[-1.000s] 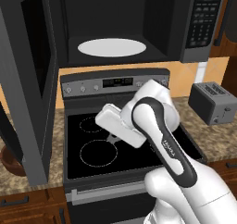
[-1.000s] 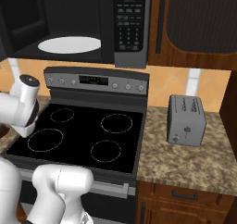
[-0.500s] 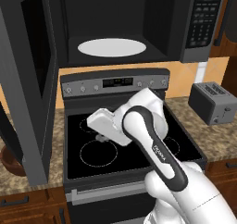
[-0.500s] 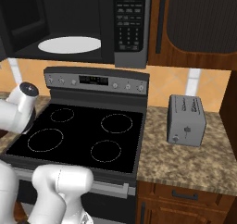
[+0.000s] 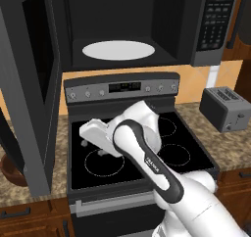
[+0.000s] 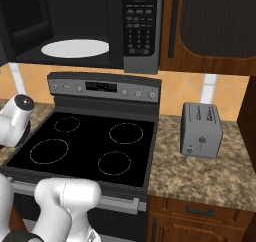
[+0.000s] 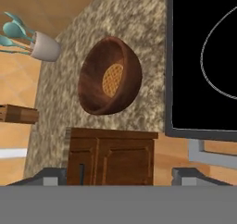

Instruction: Open the microwave, place the bowl with waffle inside the microwave, then close the microwave door and turn it on.

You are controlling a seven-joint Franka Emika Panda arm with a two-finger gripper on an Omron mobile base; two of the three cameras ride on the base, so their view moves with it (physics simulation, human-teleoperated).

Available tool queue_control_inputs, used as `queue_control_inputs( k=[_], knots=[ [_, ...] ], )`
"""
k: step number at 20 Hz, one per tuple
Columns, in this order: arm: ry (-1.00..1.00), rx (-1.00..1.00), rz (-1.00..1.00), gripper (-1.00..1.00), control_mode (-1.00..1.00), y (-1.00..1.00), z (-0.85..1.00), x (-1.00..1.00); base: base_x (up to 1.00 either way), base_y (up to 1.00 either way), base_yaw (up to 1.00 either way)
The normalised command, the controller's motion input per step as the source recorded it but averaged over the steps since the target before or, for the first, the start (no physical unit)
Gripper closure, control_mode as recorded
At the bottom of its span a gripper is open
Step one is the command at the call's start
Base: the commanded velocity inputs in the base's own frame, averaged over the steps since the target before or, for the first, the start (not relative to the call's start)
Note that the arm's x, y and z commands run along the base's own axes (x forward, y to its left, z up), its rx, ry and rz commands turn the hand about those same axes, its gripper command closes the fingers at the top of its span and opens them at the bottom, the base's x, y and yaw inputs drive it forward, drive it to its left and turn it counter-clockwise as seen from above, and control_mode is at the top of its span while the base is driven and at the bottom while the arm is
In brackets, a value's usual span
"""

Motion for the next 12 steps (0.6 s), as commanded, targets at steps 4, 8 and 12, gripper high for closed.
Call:
queue_control_inputs(
  k=[4,8,12],
  knots=[
    [0.00,0.01,0.00,-1.00,-1.00,0.32,-0.04,0.31,0.00,0.00,0.00],
    [0.00,0.00,0.00,-1.00,-1.00,0.43,-0.23,0.41,0.00,0.00,0.00],
    [0.04,0.00,0.00,-1.00,-1.00,0.43,-0.35,0.43,0.00,0.00,0.00]
  ],
)
